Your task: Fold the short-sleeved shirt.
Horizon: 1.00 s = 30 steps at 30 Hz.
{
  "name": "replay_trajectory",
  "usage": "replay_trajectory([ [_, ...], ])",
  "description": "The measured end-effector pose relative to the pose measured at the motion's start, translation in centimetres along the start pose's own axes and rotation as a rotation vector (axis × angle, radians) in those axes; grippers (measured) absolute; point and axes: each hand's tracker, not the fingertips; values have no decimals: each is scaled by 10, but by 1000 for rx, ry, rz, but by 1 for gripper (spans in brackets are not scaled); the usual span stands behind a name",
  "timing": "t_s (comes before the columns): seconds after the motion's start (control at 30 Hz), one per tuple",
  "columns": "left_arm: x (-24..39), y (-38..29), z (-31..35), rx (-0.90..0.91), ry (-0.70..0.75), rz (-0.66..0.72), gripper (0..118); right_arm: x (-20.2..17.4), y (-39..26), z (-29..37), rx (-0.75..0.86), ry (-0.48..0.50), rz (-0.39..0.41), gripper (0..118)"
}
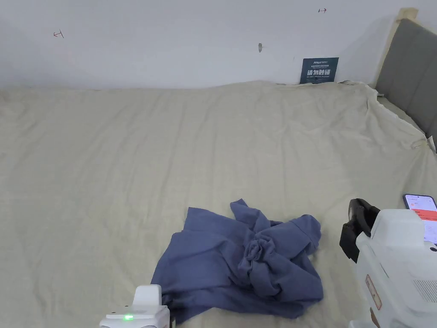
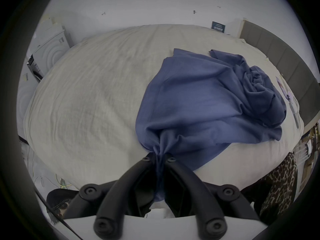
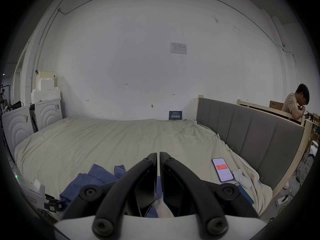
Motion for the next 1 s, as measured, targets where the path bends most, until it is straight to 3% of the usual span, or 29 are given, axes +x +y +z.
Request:
replay_trajectory([
  [0.1, -16, 4, 8, 37, -85, 90, 4, 3, -3, -17, -55, 0, -8, 3],
  [0.33, -31, 35, 55, 154, -186, 106, 4, 9, -19, -93, -283, 46, -34, 8],
  [0.4, -33, 44, 61, 169, -188, 107, 3, 9, -28, -121, -360, 71, -39, 27],
  [0.43, -34, 46, 63, 175, -189, 109, 3, 10, -32, -135, -386, 92, -37, 44],
  [0.47, -37, 47, 57, 181, -190, 112, 3, 11, -37, -148, -423, 120, -34, 72],
  [0.53, -40, 51, 54, 188, -196, 119, 3, 9, -46, -173, -483, 125, -48, 89],
  [0.73, -39, 60, 41, 184, -206, 130, 3, 12, -77, -249, -655, 73, -58, 90],
  [0.83, -41, 63, 36, 180, -210, 138, 3, 7, -89, -267, -722, 64, -66, 84],
  [0.9, -43, 64, 30, 175, -212, 138, 3, 6, -99, -277, -778, 84, -78, 73],
  [1.0, -41, 67, 32, 170, -207, 135, 3, -5, -102, -264, -812, 143, -170, 39],
])
